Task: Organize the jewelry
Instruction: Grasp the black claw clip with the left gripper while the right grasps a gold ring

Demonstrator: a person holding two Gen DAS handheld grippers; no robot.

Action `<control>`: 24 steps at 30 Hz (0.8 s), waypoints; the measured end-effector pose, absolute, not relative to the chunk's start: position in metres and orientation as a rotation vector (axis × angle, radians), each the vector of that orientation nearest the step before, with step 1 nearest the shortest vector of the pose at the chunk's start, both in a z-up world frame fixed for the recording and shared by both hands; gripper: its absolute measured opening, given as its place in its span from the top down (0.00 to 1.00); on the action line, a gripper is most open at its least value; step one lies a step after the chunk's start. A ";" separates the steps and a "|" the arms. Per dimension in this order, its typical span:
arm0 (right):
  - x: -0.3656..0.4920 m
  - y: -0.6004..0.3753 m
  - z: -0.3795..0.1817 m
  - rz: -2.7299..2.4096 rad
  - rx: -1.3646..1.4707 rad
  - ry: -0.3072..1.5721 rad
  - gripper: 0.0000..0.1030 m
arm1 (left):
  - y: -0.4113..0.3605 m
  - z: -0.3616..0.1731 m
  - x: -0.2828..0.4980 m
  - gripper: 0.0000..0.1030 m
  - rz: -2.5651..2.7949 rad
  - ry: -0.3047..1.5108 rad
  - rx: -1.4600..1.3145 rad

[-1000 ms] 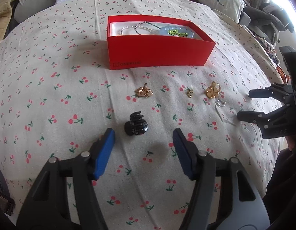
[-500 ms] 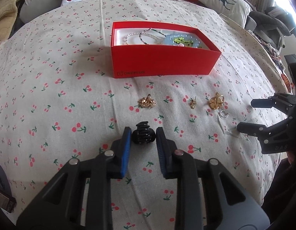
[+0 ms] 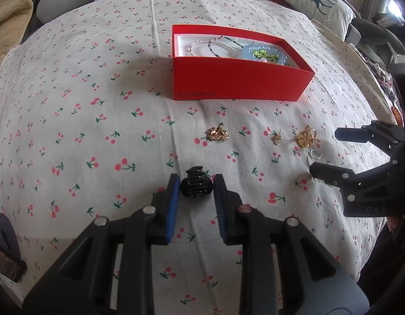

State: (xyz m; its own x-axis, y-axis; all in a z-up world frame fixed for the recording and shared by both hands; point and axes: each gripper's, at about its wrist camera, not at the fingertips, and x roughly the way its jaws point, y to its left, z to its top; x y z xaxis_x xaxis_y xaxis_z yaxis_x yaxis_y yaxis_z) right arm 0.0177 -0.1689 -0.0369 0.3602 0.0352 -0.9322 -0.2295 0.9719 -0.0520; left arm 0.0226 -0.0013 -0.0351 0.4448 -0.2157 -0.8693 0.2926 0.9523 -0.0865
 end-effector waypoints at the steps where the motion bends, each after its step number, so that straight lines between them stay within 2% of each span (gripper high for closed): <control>1: 0.019 -0.166 -0.036 0.181 -0.188 1.187 0.20 | 0.000 -0.035 0.023 0.73 -0.313 1.065 0.078; 5: 0.023 -0.152 -0.033 0.197 -0.198 1.168 0.25 | 0.004 -0.034 0.024 0.73 -0.303 1.068 0.064; 7: 0.026 -0.147 -0.032 0.206 -0.200 1.166 0.36 | 0.005 -0.033 0.024 0.73 -0.302 1.068 0.060; 16: 0.036 -0.137 -0.038 0.216 -0.200 1.185 0.74 | 0.005 -0.034 0.023 0.73 -0.301 1.077 0.066; 18: 0.037 -0.137 -0.038 0.216 -0.201 1.187 0.81 | 0.006 -0.034 0.023 0.73 -0.300 1.079 0.068; 22: 0.038 -0.138 -0.038 0.215 -0.202 1.187 0.85 | 0.006 -0.034 0.023 0.73 -0.298 1.080 0.064; 24: 0.037 -0.137 -0.038 0.219 -0.206 1.188 0.92 | 0.006 -0.034 0.023 0.73 -0.297 1.080 0.064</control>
State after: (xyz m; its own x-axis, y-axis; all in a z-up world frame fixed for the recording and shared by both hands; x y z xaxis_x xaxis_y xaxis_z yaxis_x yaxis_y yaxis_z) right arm 0.0375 -0.1375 -0.0380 0.3576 0.0600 -0.9320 -0.2759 0.9602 -0.0441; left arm 0.0226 0.0056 -0.0343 0.4357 -0.2073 -0.8759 0.2697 0.9585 -0.0927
